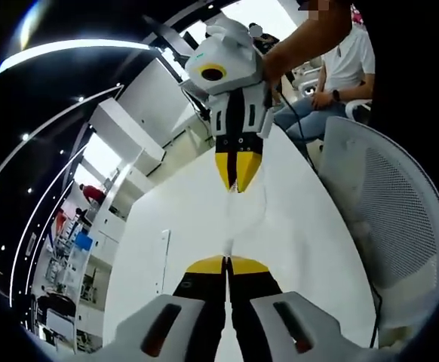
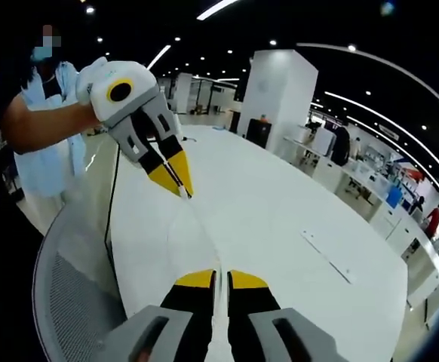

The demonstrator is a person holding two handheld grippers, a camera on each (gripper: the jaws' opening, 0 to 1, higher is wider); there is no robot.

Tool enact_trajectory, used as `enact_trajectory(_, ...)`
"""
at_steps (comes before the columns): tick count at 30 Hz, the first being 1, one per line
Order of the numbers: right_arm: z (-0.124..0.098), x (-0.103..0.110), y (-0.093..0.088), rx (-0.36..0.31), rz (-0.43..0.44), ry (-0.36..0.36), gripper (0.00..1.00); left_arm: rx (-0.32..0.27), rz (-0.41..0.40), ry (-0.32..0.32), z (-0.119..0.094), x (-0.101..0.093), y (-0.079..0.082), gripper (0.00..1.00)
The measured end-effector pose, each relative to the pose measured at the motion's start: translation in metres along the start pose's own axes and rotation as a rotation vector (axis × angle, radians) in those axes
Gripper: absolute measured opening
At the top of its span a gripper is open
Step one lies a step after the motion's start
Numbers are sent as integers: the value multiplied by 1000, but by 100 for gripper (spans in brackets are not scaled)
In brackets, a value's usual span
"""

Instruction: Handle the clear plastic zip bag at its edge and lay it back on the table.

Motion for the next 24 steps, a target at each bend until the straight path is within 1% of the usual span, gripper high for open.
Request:
enact_trajectory(2,-6,-3,2,-23,12,-11,5,2,-4,1,-1,1,-1,0)
enact_trajectory(4,-10,-5,1,-27,15,-18,6,5,-7,0,-1,1,-2,0)
enact_trajectory(9,-24,-7,-5,-19,13,-35,8,7,-11,0,-2,2,-3,0)
enact_trajectory(14,-33,-9,-11,-9,20,-48,9,13,-13,-2,-3,3,-4,0)
enact_trajectory(19,-37,-10,-18,8,28,-54,11,10,-17,4,-5,5,-4,0)
enact_trajectory(24,-35,-9,-31,27,33,-55,12,-2,-24,23,-12,10,-2,0)
Point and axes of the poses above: the point that each gripper's makers call its tool centre point, and the gripper's own axes: z roughly forward along the fingers, x roughly to its left, y roughly out of its top, the point moved 8 cm from there along -z, roughly backward along the fingers, and after that the axes turned 5 degrees about z, right-handed, at the moved point
